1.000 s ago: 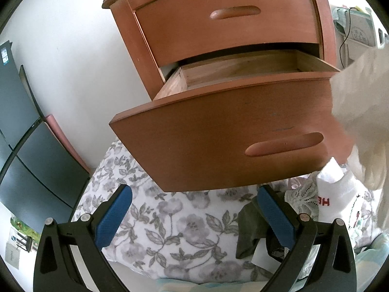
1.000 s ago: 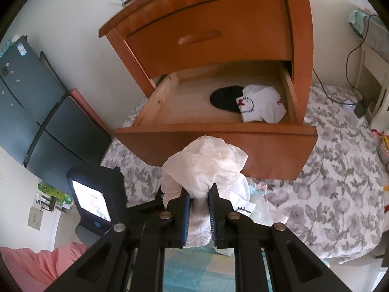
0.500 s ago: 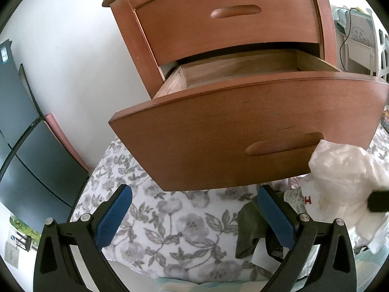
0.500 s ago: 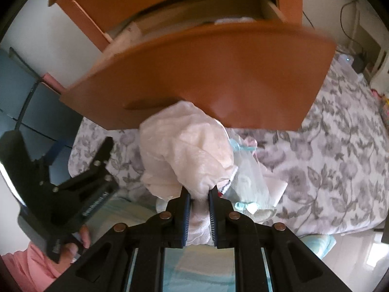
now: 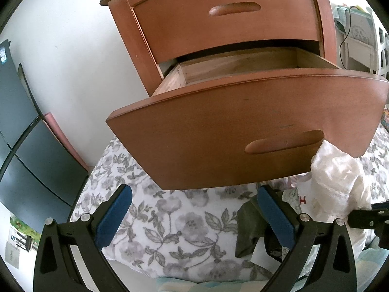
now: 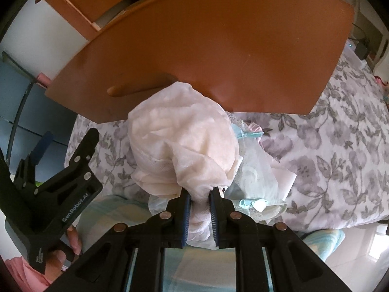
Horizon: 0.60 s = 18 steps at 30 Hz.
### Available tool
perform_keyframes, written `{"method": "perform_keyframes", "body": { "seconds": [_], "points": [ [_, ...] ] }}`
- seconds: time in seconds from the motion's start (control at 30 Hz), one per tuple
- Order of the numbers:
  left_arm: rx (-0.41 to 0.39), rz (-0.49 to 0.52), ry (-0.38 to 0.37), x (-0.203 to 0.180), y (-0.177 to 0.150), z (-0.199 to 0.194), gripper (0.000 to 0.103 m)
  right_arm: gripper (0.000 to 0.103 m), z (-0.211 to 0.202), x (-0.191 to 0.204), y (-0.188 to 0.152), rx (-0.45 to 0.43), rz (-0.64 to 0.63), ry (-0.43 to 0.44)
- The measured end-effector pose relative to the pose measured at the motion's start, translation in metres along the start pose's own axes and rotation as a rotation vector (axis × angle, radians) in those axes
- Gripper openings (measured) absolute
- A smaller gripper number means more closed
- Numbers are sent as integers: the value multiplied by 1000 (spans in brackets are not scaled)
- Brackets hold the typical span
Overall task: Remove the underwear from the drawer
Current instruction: 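Carry the white plastic bag down toward the clothes pile with the right gripper, then open the right gripper to release the white plastic bag on the pile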
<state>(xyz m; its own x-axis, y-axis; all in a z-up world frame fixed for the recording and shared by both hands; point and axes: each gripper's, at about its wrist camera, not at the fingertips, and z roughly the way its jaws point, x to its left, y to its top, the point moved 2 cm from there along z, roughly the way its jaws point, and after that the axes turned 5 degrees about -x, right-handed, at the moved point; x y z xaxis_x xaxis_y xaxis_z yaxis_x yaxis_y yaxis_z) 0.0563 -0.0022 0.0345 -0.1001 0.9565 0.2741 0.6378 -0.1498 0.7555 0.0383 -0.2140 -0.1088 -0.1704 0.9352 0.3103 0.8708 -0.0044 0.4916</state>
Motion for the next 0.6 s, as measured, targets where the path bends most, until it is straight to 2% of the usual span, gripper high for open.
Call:
{"method": "perform_keyframes", "body": {
  "seconds": [0.27, 0.47, 0.57, 0.6],
  "points": [
    [2, 2, 0, -1, 0, 1, 103, 18, -7, -8, -1, -19, 54, -11],
    [3, 3, 1, -1, 0, 1, 103, 27, -14, -3, -4, -31, 59, -26],
    [4, 4, 0, -1, -1, 1, 103, 34, -23, 1, -4, -54, 47, -33],
    [3, 3, 1, -1, 0, 1, 103, 40, -25, 2, -4, -61, 45, -37]
  ]
}}
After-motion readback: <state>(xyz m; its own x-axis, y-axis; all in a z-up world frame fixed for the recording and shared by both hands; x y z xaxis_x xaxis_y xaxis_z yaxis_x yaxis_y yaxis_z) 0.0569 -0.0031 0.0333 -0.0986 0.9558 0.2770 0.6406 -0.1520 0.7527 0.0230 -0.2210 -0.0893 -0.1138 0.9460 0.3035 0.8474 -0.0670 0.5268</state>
